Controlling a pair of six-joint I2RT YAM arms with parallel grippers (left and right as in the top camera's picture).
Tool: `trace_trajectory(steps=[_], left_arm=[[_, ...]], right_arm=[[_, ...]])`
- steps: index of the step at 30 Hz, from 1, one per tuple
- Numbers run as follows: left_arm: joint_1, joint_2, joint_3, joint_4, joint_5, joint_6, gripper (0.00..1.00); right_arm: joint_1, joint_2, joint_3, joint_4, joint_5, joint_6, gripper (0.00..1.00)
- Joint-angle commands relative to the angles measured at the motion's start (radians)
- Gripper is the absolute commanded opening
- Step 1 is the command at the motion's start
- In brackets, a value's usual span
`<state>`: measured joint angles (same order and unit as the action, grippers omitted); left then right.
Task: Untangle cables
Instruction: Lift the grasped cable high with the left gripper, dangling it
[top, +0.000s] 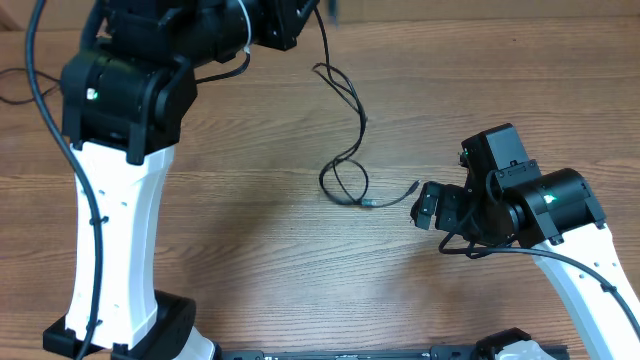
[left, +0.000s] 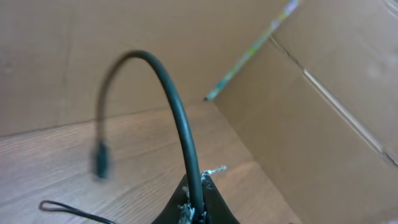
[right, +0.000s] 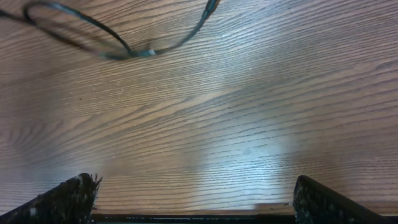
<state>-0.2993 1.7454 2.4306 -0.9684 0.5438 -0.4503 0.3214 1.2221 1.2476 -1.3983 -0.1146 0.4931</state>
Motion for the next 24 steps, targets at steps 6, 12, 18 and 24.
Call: trace_trajectory(steps=[6,12,18,24], left_arm=[[0.038,-0.035,0.034,0.383,0.011,-0.428,0.04],[0.067,-0.042,0.066,0.783,0.012,-0.599,0.04],[0.093,-0.042,0.106,0.842,-0.08,-0.705,0.04],[0.094,-0.04,0.106,0.524,-0.039,-0.509,0.04]], right_arm=[[-0.003,-0.007,0.019,0.005,0.009,-0.004,1.0],[-0.003,-0.007,0.019,0.005,0.009,-0.004,1.0],[-0.003,-0.007,0.019,0.005,0.009,-0.004,1.0],[-0.003,-0.007,0.019,0.005,0.009,-0.004,1.0]])
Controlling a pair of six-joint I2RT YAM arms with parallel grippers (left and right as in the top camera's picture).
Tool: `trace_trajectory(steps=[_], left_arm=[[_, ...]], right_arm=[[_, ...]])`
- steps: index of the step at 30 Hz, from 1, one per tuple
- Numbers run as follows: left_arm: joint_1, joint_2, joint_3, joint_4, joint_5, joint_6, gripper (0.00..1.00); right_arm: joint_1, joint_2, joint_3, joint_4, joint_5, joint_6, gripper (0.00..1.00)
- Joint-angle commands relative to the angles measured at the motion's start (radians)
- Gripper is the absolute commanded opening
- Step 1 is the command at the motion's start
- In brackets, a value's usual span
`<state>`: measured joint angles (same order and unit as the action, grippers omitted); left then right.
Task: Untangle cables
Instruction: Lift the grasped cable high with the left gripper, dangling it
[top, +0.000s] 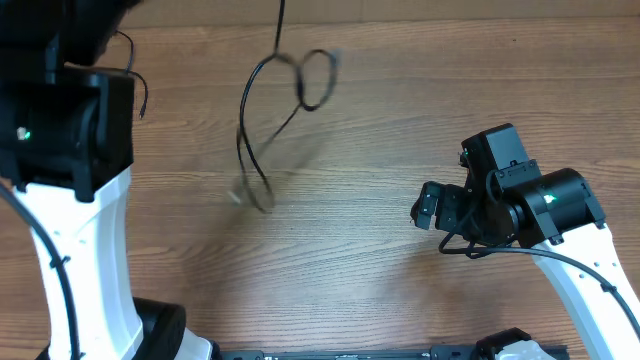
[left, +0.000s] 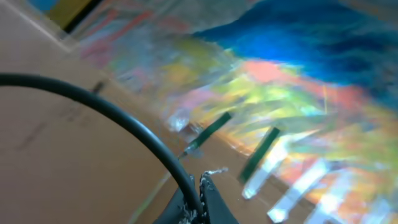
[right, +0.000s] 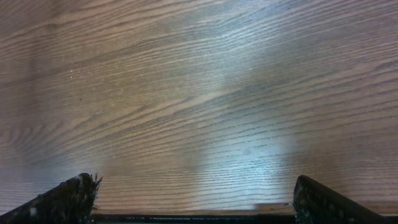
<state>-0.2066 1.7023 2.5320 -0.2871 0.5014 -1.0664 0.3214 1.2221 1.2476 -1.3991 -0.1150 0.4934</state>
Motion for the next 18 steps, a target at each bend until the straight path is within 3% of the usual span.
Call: trace_trajectory(steps=[1,4,8,11,13,16,18], left_arm=[[-0.003,0.007,0.005,-0.256,-0.013,0.124,0.04],[-0.004,0.032,0.005,-0.34,0.0,0.128,0.04],[0.004,0.038,0.005,-0.101,0.047,0.074,0.04],[0.005,0.031,0.005,0.098,0.051,-0.047,0.04],[0.005,0.023,0.005,0.124,0.076,-0.05,0.04],[-0.01,0.023,0.005,-0.053,0.123,0.089,0.04],[-0.031,0.031,0.004,-0.304,0.084,0.225,0.04]], right_arm=[[-0.003,-0.007,0.019,0.006,0.01,-0.005,1.0],[-0.003,-0.007,0.019,0.006,0.01,-0.005,1.0],[-0.003,-0.007,0.019,0.006,0.01,-0.005,1.0],[-0.003,-0.007,0.019,0.006,0.01,-0.005,1.0],[-0.003,-0.007,0.019,0.006,0.01,-0.005,1.0],[-0.003,-0.007,0.019,0.006,0.01,-0.005,1.0],[-0.003,-0.007,0.019,0.006,0.01,-0.005,1.0]])
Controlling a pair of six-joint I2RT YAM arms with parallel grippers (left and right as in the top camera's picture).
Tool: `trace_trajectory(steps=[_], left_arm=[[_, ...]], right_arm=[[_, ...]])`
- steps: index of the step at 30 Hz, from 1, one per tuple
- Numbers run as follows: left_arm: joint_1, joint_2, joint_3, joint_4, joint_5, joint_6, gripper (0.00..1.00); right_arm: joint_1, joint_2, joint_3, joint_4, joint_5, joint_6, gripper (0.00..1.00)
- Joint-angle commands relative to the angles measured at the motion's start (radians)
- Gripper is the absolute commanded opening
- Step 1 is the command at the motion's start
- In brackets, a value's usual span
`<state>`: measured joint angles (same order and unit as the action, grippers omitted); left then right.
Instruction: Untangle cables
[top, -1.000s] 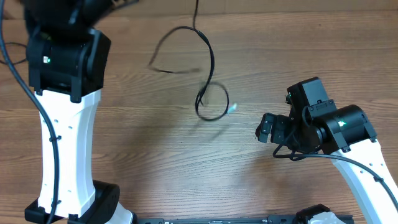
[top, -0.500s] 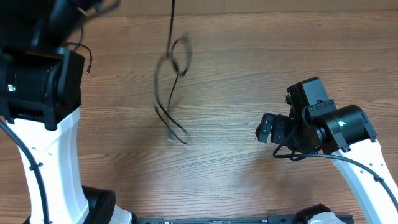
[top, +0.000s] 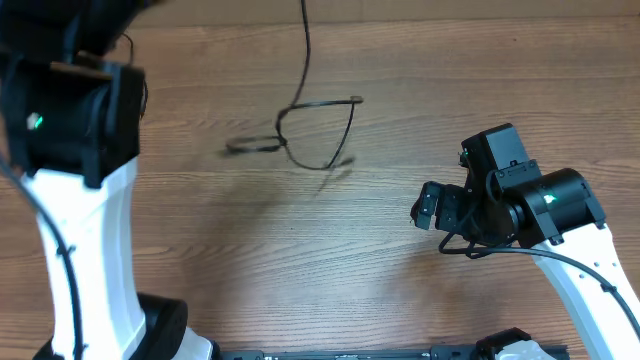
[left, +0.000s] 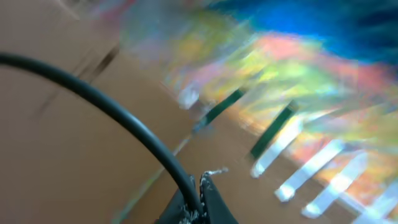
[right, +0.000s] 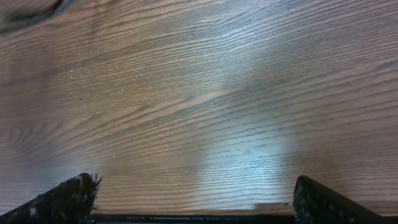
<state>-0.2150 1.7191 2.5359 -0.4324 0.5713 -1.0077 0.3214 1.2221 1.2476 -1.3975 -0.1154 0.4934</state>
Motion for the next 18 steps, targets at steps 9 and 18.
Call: trace_trajectory(steps=[9,18], left_arm=[[-0.049,0.031,0.0,-0.418,-0.067,0.241,0.04],[-0.055,0.031,0.0,-0.348,-0.019,0.052,0.04]], right_arm=[[-0.003,-0.007,0.019,0.004,0.01,-0.005,1.0],[-0.003,-0.007,0.019,0.127,-0.001,0.041,1.0]])
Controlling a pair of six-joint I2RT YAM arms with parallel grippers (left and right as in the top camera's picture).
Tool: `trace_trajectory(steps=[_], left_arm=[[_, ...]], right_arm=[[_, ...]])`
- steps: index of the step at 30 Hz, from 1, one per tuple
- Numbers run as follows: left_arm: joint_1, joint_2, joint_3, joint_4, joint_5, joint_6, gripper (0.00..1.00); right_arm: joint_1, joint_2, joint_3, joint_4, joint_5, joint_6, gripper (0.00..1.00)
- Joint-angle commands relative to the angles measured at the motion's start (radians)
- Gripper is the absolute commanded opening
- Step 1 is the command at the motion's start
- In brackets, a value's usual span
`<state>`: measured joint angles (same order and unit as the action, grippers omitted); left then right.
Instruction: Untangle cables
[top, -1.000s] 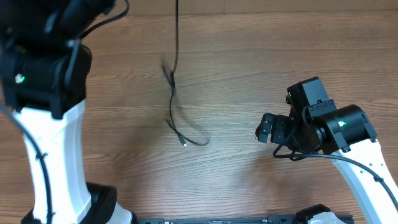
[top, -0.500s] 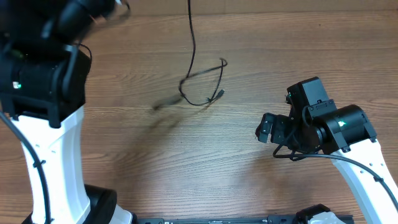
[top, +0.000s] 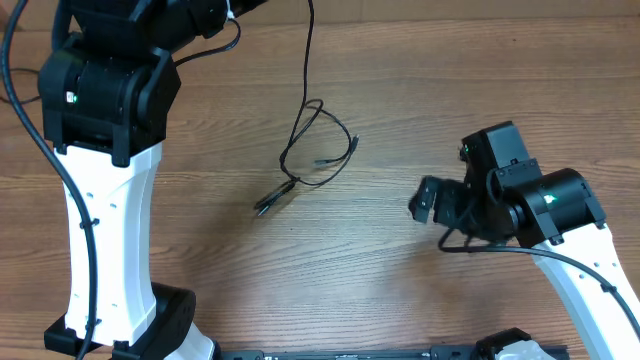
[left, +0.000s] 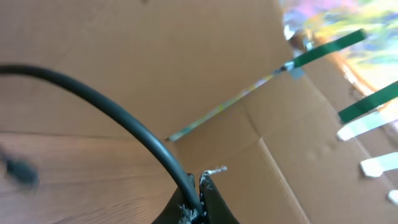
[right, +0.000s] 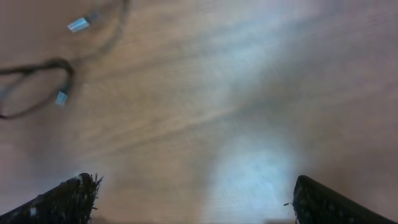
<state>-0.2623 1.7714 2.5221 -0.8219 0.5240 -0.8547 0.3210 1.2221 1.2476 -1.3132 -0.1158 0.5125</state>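
Observation:
A thin black cable (top: 305, 130) hangs down from the top edge of the overhead view and ends in a loose tangle with its plugs (top: 275, 197) near the table's middle. My left gripper (left: 198, 198) is raised high and shut on the black cable (left: 118, 118), which arcs away to the left. My right gripper (top: 425, 203) sits low at the right, open and empty, its fingertips (right: 74, 193) far apart. The right wrist view is blurred; the cable loop (right: 34, 87) and its silver plug ends show at its upper left.
The wooden table (top: 400, 80) carries the tangle. A cardboard wall (left: 298, 124) with green tape strips stands behind the table in the left wrist view. The left arm's white column (top: 105, 230) stands at the left.
The hanging tangle has come down and its plugs now lie near the table's middle. The left wrist view has swung from the coloured backdrop to the cardboard wall. My right gripper has shifted slightly.
The cable first lay looped on the table with my left gripper shut on it near the back. Then the tangle swung in the air at the left, then higher near the middle. Now its lower end is back down near the table. My right gripper stayed open.

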Motion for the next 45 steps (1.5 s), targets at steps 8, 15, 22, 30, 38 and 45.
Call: trace_trajectory(steps=[8,15,22,30,38,45], left_arm=[[-0.011,-0.021,0.014,0.285,0.12,-0.314,0.04],[-0.053,-0.021,0.013,0.227,0.175,-0.319,0.04],[-0.055,-0.021,0.013,0.233,0.171,-0.306,0.04],[-0.068,-0.021,0.013,0.229,0.192,-0.301,0.04],[-0.068,-0.021,0.013,0.196,0.209,-0.282,0.04],[-0.068,-0.021,0.013,0.196,0.217,-0.282,0.04]], right_arm=[[0.001,0.001,0.019,0.262,-0.264,0.036,1.0],[-0.006,0.032,0.019,0.532,-0.339,0.167,1.0],[-0.035,0.056,0.019,0.595,-0.287,0.436,1.0],[-0.032,0.159,0.019,0.734,-0.476,0.483,0.97],[-0.032,0.23,0.019,0.785,-0.533,0.483,0.81],[-0.031,0.277,0.019,0.785,-0.535,0.483,0.53]])
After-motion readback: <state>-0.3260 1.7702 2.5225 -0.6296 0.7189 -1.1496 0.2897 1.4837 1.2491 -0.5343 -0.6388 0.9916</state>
